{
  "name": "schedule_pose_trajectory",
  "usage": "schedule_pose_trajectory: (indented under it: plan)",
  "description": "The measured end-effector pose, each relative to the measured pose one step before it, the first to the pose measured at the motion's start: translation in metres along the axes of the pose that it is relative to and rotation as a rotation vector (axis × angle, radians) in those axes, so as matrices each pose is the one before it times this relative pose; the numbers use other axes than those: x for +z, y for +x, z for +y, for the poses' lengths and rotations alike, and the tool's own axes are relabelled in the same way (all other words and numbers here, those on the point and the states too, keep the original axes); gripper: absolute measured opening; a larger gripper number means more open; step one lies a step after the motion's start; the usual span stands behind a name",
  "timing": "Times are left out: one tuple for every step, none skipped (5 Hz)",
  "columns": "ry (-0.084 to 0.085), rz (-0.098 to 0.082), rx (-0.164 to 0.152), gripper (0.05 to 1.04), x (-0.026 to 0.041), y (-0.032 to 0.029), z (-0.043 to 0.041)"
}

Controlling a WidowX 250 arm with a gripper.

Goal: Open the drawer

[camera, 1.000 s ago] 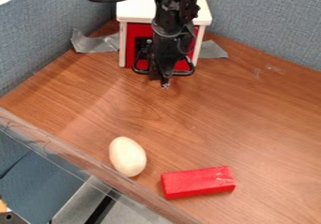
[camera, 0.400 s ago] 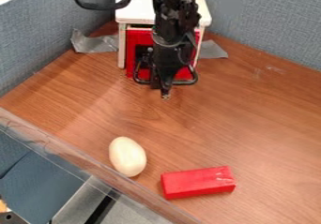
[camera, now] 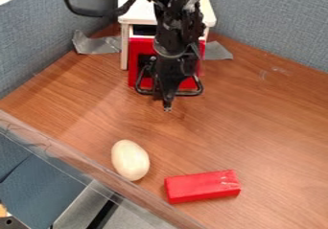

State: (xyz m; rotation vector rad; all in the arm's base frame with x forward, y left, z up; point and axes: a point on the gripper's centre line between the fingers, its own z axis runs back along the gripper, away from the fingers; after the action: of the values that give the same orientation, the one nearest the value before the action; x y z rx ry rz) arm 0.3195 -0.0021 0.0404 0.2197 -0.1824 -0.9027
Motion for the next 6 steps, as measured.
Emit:
schedule_pose_trajectory:
  plan:
    - [-0.0010, -0.0036, -0.0086, 0.102, 0.00242, -0.00223, -0.00418]
    - [-0.0016, -0.0054, -0.0101, 0.102, 0.00334, -0.00209, -0.00683]
    - [-0.0005, -0.0061, -0.0190, 0.102, 0.00597, -0.00066, -0.00822]
    - [-0.0029, -0.0114, -0.0242, 0.094, 0.00259, -0.00309, -0.01042]
    - [-0.0009, -0.0085, -0.0205, 0.094, 0.00617, 0.00116, -0.00686]
    - [-0.0088, -0.0014, -0.0117, 0.092, -0.00046, -0.00194, -0.00693]
